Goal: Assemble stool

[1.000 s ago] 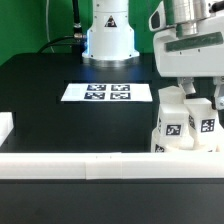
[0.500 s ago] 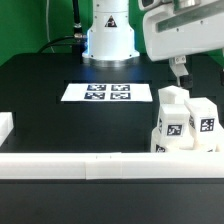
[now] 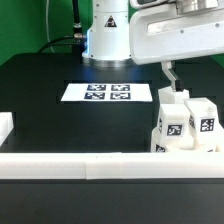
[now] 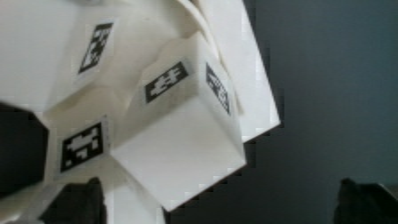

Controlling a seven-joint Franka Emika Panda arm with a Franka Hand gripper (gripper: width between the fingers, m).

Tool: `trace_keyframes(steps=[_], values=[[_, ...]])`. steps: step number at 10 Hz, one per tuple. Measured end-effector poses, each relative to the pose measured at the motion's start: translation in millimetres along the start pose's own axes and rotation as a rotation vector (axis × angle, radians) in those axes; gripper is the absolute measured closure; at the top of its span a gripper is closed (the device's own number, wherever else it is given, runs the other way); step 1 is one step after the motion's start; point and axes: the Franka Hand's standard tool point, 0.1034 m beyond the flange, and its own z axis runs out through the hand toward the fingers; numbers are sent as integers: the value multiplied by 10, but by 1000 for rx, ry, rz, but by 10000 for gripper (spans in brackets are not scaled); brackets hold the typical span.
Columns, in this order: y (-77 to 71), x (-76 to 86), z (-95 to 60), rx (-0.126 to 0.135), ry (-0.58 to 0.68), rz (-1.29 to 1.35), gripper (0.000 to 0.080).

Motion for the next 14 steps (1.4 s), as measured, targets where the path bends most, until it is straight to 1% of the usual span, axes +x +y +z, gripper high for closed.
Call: trace_keyframes(steps=[2,4,5,6,7,8,9,10,12,13,14], values=[[1,5,-2,0,1,-88,151],[14,11,-2,-6,1,-243,151],[14,10,-2,-6,1,-267,151],[17,2,0,-21,-8,-435,151],[5,8,-1,-31,-15,-569,151],[1,5,17,-37,-46,-722,151],[17,28,33,-35,-67,-836,151],[68,62,23,-35,-77,-900,151],[79,64,27,-42,-78,-981,151],[93,68,30,-46,-84,-1076,151],[86,52,61,-58,-107,-1238,151]])
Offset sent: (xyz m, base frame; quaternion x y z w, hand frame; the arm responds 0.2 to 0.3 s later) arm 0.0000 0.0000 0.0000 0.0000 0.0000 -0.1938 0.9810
